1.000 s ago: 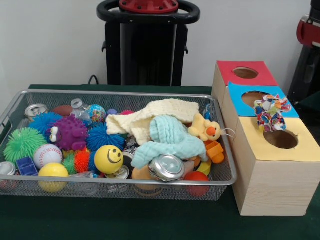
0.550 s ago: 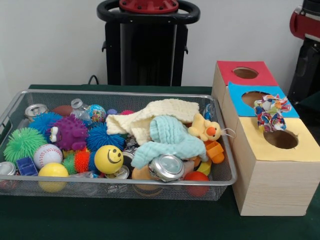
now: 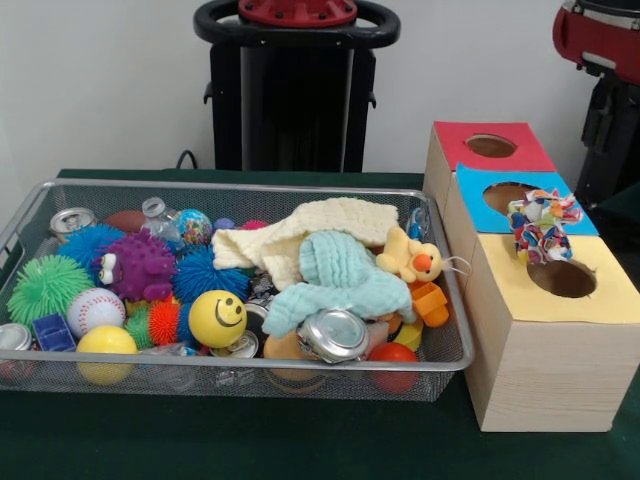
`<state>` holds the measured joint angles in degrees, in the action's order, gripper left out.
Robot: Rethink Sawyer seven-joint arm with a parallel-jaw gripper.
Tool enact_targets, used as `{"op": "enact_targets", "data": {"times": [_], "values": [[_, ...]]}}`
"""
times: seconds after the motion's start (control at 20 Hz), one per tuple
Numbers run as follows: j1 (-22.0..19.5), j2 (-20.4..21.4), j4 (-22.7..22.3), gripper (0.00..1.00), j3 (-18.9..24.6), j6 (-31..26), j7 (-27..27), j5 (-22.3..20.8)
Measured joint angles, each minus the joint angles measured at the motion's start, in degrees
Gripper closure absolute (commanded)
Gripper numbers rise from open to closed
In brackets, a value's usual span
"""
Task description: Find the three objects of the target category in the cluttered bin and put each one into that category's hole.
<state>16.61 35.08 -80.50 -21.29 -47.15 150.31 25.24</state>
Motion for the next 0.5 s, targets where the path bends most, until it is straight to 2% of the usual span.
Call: {"op": "enact_targets", "data": {"times": [0.5], "values": [[-0.32,0.53,-0.64,1.00,-0.84,-0.01,0.00,-1.49]]}}
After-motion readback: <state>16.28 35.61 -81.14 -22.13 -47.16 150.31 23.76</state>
